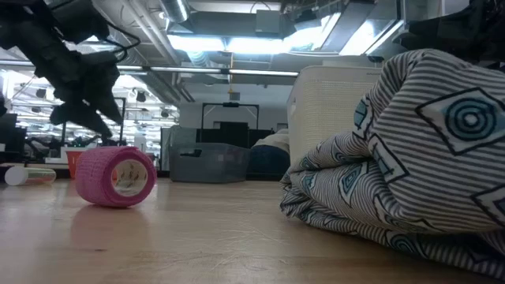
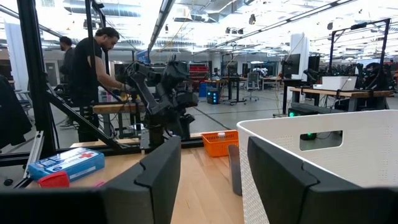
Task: Pick & place medical supplies in basket/bin
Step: Put the yellow pill bottle into the orange bin
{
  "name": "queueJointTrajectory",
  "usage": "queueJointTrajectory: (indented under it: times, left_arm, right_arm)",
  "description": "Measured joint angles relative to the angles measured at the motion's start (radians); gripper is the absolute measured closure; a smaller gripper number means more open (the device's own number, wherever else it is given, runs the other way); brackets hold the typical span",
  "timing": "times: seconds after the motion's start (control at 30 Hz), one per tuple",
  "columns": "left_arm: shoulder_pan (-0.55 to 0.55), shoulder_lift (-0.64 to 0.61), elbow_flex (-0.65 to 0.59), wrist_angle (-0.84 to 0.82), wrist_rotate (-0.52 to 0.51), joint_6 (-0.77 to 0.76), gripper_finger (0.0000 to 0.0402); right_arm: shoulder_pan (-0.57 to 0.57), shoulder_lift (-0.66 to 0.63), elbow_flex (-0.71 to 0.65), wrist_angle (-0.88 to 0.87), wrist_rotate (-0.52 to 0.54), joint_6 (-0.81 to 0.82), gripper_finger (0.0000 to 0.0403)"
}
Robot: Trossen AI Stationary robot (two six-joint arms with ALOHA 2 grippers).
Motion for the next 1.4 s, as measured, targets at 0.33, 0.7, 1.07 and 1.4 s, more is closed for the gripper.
queueJointTrajectory:
  times: [0.33, 0.7, 1.07, 1.4]
  left_arm:
    - [-0.173, 0.066, 0.044, -0.160, -0.036, -0.101, 0.0190]
    - [-0.313, 0.157, 0.158, -0.404, -0.146, -0.269, 0.0190]
    - [-0.451, 0.251, 0.143, -0.373, -0.231, -0.377, 0.0190]
    - [-0.500, 0.271, 0.143, -0.369, -0.243, -0.449, 0.0190]
  right_arm:
    - [0.000, 0.000, 0.000, 0.000, 0.000, 0.000, 0.0216]
    - [0.000, 0.000, 0.000, -0.016, 0.000, 0.008, 0.0216]
    - [0.000, 0.000, 0.000, -0.037, 0.000, 0.023, 0.0216]
    - [0.000, 0.000, 0.000, -0.037, 0.000, 0.026, 0.0216]
